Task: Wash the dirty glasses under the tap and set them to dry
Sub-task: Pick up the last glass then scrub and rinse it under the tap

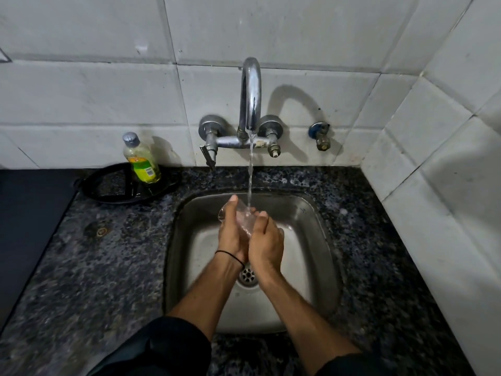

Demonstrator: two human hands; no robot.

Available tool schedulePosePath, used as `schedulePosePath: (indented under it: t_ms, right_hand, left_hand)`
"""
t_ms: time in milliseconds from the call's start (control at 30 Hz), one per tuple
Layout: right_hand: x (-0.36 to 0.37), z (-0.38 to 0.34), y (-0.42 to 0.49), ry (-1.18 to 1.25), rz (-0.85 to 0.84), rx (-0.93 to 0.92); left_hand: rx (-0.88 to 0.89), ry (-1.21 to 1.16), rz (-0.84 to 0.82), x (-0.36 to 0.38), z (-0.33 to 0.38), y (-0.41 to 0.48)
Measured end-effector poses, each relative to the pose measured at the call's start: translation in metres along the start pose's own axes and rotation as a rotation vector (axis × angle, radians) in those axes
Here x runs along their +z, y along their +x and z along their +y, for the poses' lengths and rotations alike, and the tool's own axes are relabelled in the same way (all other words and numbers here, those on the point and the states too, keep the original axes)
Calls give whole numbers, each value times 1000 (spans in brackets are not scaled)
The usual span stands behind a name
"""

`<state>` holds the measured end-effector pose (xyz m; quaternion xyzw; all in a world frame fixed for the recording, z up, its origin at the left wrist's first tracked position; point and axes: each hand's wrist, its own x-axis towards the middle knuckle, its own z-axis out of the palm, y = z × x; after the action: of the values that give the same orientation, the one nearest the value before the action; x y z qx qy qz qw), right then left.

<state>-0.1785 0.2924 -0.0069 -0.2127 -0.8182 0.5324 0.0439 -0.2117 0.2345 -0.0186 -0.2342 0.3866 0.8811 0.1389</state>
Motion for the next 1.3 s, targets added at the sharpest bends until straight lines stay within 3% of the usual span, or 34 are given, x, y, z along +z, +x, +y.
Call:
schedulePosePath:
  t_ms: [100, 200, 300, 467, 600, 633, 767, 800, 867, 967, 1033, 1133, 1300]
  right_hand:
    - [-5, 8, -6, -128, -26, -234]
    - [-8, 7, 2, -467, -177, -529]
    - [-6, 0, 10, -559, -313, -599]
    - [-11, -23, 27, -446, -88, -612]
    - [-8, -32, 34, -415, -119, -569]
    - [-7, -33, 32, -382, -89, -587]
    - [-10, -18, 28, -290, 95, -848]
    - [-13, -14, 31, -306, 106, -918]
    - [-21, -16, 37, -344, 6, -896]
    - [-29, -36, 38, -448, -303, -576]
    - [-30, -51, 33, -482, -391, -452]
    - [-31, -62, 26, -710, -528, -602]
    - [-51, -45, 31, -1100, -805, -940]
  left_hand:
    - [-49, 112, -83, 0, 4, -4]
    - [-131, 92, -70, -2, 4, -6]
    - [-112, 72, -62, -7, 5, -4]
    - [44, 378, -57, -6, 12, -6]
    - [37, 283, -96, -6, 9, -10]
    - [8, 247, -84, -6, 9, -12]
    - [-410, 95, 24, -11, 13, -17]
    - [-426, 104, 45, -14, 14, -14]
    - [-338, 90, 54, -17, 17, -3]
    - [-156, 38, 9, -15, 19, 6]
    - [-99, 38, -17, -17, 20, 10]
    - [-151, 25, -59, -22, 23, 13]
    - [-332, 289, 30, -23, 42, 17]
